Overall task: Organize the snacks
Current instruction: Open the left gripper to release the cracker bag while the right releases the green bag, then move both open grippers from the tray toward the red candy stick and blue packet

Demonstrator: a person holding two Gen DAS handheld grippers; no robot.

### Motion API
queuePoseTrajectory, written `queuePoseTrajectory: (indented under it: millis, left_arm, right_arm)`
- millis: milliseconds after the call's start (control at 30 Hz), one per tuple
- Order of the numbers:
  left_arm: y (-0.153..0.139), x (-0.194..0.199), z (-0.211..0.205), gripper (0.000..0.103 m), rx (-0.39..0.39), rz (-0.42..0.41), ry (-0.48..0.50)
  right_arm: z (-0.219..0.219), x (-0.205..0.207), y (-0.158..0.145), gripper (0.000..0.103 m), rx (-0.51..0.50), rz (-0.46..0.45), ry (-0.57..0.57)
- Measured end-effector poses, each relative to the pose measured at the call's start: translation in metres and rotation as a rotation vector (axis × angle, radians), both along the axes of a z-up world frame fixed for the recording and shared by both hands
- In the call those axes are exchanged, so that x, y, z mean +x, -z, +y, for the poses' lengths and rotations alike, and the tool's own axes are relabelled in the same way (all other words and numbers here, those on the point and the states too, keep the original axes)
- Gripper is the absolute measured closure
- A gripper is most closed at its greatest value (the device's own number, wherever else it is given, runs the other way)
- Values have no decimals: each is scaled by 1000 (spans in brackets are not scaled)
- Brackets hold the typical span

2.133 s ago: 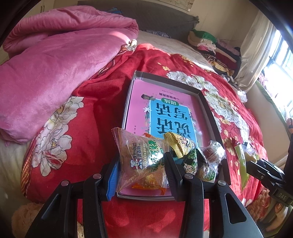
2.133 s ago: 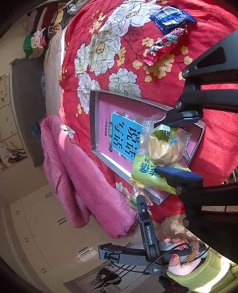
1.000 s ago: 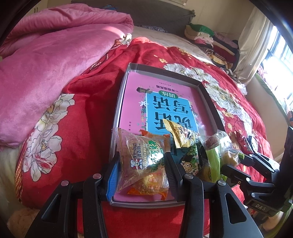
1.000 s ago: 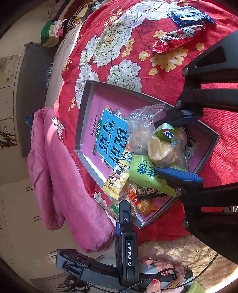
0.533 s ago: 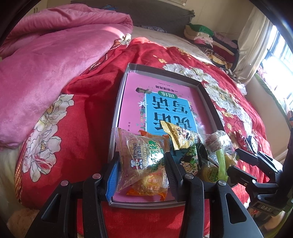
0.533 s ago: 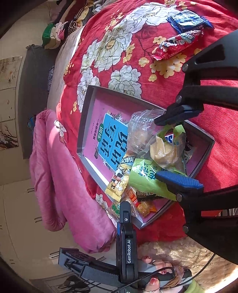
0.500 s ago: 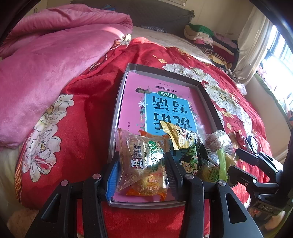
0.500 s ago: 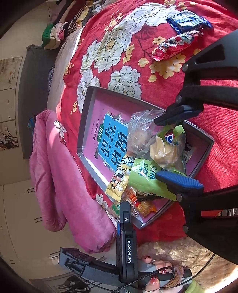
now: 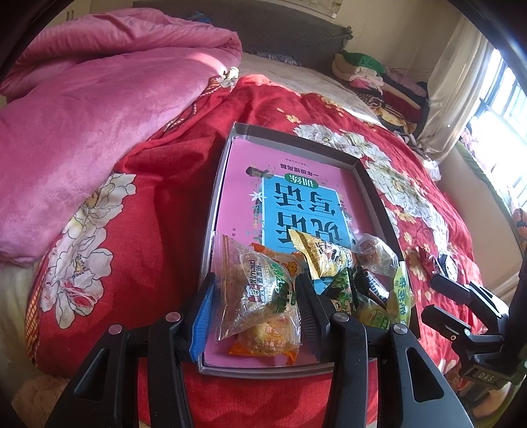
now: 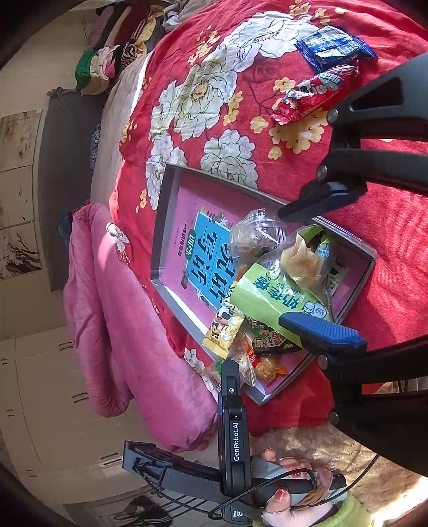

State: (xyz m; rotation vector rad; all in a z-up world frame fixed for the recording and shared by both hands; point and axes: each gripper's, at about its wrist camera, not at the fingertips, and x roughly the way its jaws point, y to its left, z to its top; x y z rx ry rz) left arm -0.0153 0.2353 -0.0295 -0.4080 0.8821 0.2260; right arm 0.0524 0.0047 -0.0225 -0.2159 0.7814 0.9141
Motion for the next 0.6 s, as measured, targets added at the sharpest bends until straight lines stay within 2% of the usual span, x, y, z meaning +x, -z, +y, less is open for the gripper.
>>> queuePoseTrajectory:
  millis: [200,367,433,600]
  left_arm:
    - [-2,-2,6,54,-26,-12,-9]
    - [-5,-3,3,53,-13,-19,1]
    - [-7,-4,0,44,1,-25,3]
    - [-15,-7,-3,39,28,-58,5]
  right_arm:
    - [-5,-1,-3,46,7,-13,6]
    - [-10,1,-8,45,24,-18,15]
    - [-12,2,-9,43,29,-20,21]
    - [-19,5,-12,42,43,-24,39]
